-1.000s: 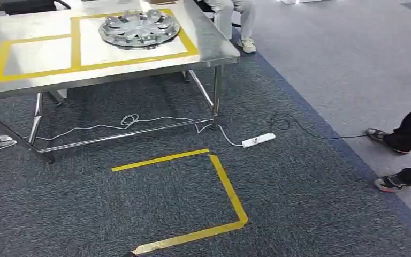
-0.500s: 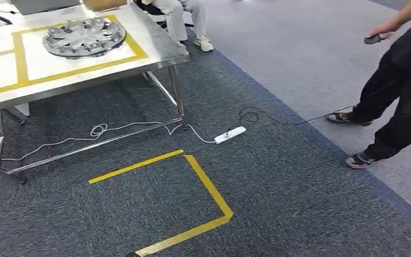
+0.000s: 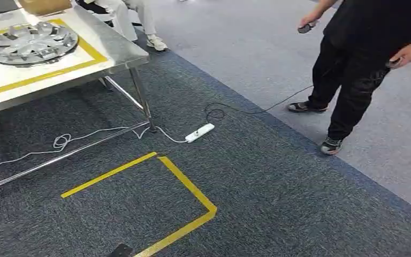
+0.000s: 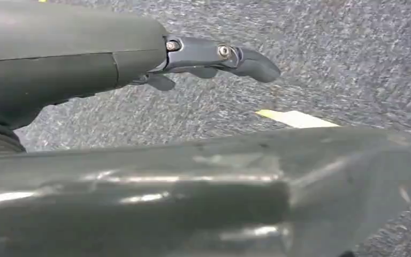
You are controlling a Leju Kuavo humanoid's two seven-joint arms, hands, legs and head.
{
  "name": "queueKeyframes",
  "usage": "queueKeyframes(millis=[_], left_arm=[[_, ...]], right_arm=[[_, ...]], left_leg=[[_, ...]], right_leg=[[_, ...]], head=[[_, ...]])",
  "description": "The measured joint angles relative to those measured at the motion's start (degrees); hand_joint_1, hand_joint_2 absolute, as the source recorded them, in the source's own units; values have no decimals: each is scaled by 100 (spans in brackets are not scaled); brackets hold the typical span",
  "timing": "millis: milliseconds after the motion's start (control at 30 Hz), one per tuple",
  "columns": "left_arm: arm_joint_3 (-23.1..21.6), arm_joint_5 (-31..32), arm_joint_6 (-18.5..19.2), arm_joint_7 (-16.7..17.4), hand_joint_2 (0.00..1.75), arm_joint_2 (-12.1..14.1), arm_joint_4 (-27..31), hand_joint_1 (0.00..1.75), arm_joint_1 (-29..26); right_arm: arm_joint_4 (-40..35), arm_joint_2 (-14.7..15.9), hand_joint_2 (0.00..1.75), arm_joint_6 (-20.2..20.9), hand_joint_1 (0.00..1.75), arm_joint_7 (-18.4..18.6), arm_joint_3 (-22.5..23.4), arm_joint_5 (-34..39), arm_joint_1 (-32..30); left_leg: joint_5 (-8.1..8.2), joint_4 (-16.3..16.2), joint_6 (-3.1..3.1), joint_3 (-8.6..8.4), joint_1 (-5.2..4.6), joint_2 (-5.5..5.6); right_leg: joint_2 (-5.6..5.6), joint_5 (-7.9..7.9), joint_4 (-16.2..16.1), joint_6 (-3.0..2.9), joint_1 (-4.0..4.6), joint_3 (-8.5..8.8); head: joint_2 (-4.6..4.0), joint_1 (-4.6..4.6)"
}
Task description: Take the parts from the cabinet and place them on the table.
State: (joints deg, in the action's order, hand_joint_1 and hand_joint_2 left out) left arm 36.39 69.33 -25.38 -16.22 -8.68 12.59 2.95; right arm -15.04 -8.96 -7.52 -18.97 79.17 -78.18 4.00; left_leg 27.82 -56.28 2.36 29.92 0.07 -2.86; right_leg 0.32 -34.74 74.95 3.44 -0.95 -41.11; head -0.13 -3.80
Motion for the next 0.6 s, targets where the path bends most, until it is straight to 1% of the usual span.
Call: queueKeyframes(millis=[33,67,100,133,167,200,233,267,300,333,367,400,433,467,500,533,567,600], left_arm=[[13,-9,0,-17,0,0,0,0,6],[28,-33,-4,-46,0,-9,0,0,13],[52,-44,-7,-72,0,-22,0,0,19],[85,-70,-11,-109,0,-28,2,0,26],[111,-103,-20,-147,0,-43,2,0,24],[129,-122,-26,-168,0,-46,2,0,23],[144,-147,-33,-175,0,-55,2,0,29],[162,-155,-37,-177,0,-72,2,0,24],[181,-157,-50,-173,0,-85,2,0,9],[203,-155,-50,-170,0,-90,2,0,3],[225,-155,-52,-166,0,-94,2,0,-10],[247,-160,-52,-153,0,-94,2,0,-33],[258,-162,-52,-142,0,-94,2,0,-55],[267,-166,-52,-120,0,-94,2,0,-69],[282,-179,-52,-109,0,-94,2,0,-69],[299,-179,-52,-107,0,-94,2,0,-55],[313,-177,-52,-105,0,-94,2,0,-35],[321,-173,-52,-105,0,-92,2,0,-10]], right_arm=[[0,0,0,0,0,13,-2,-11,-19],[2,0,0,-2,0,13,-4,-13,-23],[2,0,0,-4,0,13,-9,-17,-15],[4,0,0,-13,0,24,-15,-35,0],[7,0,0,-17,0,48,-22,-59,18],[9,0,0,-28,0,70,-24,-72,16],[9,0,0,-31,0,90,-24,-79,-4],[9,0,0,-33,0,92,-24,-81,-28],[9,0,0,-41,0,94,-26,-85,-42],[9,0,0,-48,0,87,-26,-90,-46],[9,0,0,-59,0,77,-35,-94,-38],[9,0,0,-65,0,64,-52,-98,-16],[9,0,0,-70,0,52,-61,-98,-5],[9,7,0,-76,0,46,-66,-98,-7],[9,9,0,-76,0,46,-68,-107,-13],[9,13,0,-68,0,48,-74,-125,-13],[9,13,0,-52,0,59,-92,-164,-7],[9,13,0,-35,0,72,-125,-190,5]], left_leg=[[2,-2,-3,-1,0,-62],[8,-7,-12,-2,0,-128],[19,-20,-29,-22,1,-192],[35,-38,-59,-35,-24,-245],[65,-57,-102,-25,-64,-292],[52,-52,-126,-38,-62,-329],[42,-50,-145,-52,-61,-366],[43,-33,-174,-70,-49,-413],[82,-51,-227,-69,-39,-399],[216,-177,-275,-27,-17,-103],[448,-492,-286,90,-3,100],[716,-975,-290,291,6,199],[923,-1457,-294,494,6,232],[1036,-1837,-295,665,6,239],[986,-1916,-290,708,7,240],[777,-1713,-276,622,8,243],[484,-1278,-255,437,8,265],[179,-721,-226,200,10,353]], right_leg=[[-19,166,-267,4,-4,177],[-64,382,-749,-2,-7,458],[-184,600,-1359,-13,-9,816],[-490,590,-1818,-24,5,1058],[-509,609,-1834,-101,19,1123],[-427,608,-1820,-136,35,1087],[-396,619,-1812,-158,41,1045],[-338,619,-1812,-185,48,1004],[-277,658,-1855,-242,14,1072],[-226,679,-1867,-273,2,1067],[-171,703,-1864,-311,-1,1052],[-94,715,-1863,-330,3,1035],[-15,720,-1861,-337,8,1021],[68,726,-1859,-345,16,1013],[146,727,-1855,-343,21,1015],[233,729,-1847,-341,24,1018],[319,730,-1833,-338,24,1020],[406,730,-1818,-334,26,1026]], head=[[0,-2],[0,0],[0,-2],[0,2],[0,-18],[0,-39],[0,-33],[0,-30],[0,-28],[0,-57],[0,-66],[0,-61],[0,-61],[0,-61],[0,-59],[0,-59],[0,-59],[0,-63]])
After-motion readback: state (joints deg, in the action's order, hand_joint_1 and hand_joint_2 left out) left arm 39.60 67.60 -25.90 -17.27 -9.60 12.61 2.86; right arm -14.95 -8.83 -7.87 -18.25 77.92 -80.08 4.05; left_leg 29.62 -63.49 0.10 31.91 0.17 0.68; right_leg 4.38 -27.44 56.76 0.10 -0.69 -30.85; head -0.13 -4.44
